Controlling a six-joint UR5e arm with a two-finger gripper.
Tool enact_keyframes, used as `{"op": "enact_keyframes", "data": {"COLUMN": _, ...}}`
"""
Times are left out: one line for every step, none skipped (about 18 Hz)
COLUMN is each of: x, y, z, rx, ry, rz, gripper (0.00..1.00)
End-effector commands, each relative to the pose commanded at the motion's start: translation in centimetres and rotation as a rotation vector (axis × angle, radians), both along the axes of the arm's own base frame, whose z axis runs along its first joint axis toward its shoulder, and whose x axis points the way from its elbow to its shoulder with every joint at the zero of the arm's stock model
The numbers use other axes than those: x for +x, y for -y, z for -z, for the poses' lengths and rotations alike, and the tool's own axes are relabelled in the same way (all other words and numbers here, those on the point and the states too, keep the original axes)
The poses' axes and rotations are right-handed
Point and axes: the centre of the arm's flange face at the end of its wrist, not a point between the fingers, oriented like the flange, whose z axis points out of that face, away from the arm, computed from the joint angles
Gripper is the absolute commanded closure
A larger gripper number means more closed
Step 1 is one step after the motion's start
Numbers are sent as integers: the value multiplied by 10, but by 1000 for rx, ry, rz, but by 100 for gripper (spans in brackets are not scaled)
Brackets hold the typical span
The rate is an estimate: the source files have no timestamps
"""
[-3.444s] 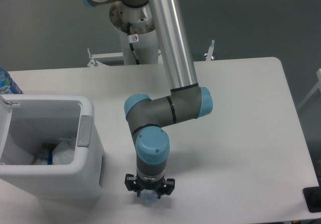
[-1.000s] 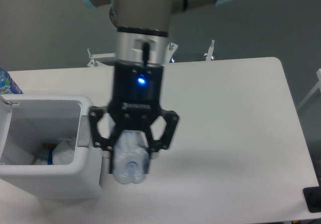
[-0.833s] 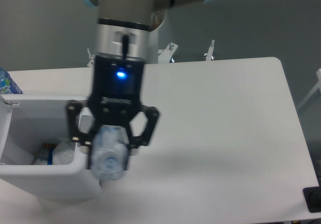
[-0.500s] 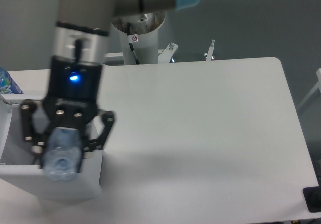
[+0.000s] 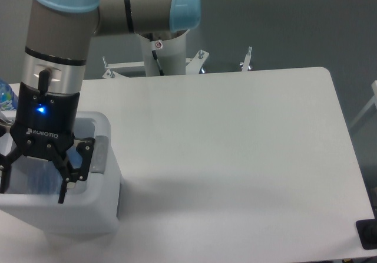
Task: Place the trash in the trash can
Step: 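Open the gripper to drop the bottle into the bin and rise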
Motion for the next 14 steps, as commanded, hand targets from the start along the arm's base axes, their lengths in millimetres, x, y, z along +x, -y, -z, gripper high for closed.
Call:
{"op": "enact_keyframes", "data": {"x": -2, "y": 2, "z": -3, "rx": 4, "ry": -6, "rz": -1, "gripper": 0}}
{"op": "enact_keyframes", "data": {"x": -4, "y": 2, "z": -4, "rx": 4, "ry": -16, "rz": -1, "gripper": 0}}
{"op": "enact_keyframes", "data": {"x": -9, "y": 5, "z": -8, "rx": 6, "ry": -36, "rz": -2, "gripper": 0}}
{"op": "enact_keyframes", "data": {"x": -27, "y": 13, "z": -11, "rx": 4, "ry": -65, "rz": -21, "gripper": 0}}
{"op": "enact_keyframes", "data": {"x": -42, "y": 20, "z": -16, "rx": -1, "ry": -98, "rz": -42, "gripper": 0}}
{"op": "enact_keyframes", "data": {"x": -49, "y": 28, "z": -26, "rx": -1, "ry": -137, "rz": -61, "gripper": 0}}
{"op": "enact_keyframes", "data": {"x": -58, "y": 37, "z": -32, "rx": -20, "ry": -177, "rz": -101, "gripper": 0}}
{"op": "enact_keyframes", "data": {"x": -68, "y": 44, "z": -33, "rx": -52, "ry": -225, "rz": -149, "gripper": 0}}
{"op": "enact_keyframes", "data": {"x": -74, "y": 52, "z": -33, "rx": -95, "ry": -292, "rz": -174, "gripper": 0}}
{"op": "enact_keyframes", "data": {"x": -78, "y": 59, "z": -35, "rx": -144, "ry": -370, "rz": -181, "gripper": 0}}
{"op": "enact_keyframes", "data": {"x": -81, "y": 66, "z": -33, "rx": -197, "ry": -432, "rz": -177, "gripper": 0}}
{"op": "enact_keyframes", "data": {"x": -84, "y": 70, "z": -27, "rx": -250, "ry": -473, "rz": -172, "gripper": 0}}
{"op": "enact_keyframes", "data": {"x": -85, "y": 75, "z": -20, "rx": -300, "ry": -501, "rz": -163, "gripper": 0}}
{"op": "enact_keyframes", "data": {"x": -87, "y": 80, "z": -13, "rx": -346, "ry": -532, "rz": -144, "gripper": 0}}
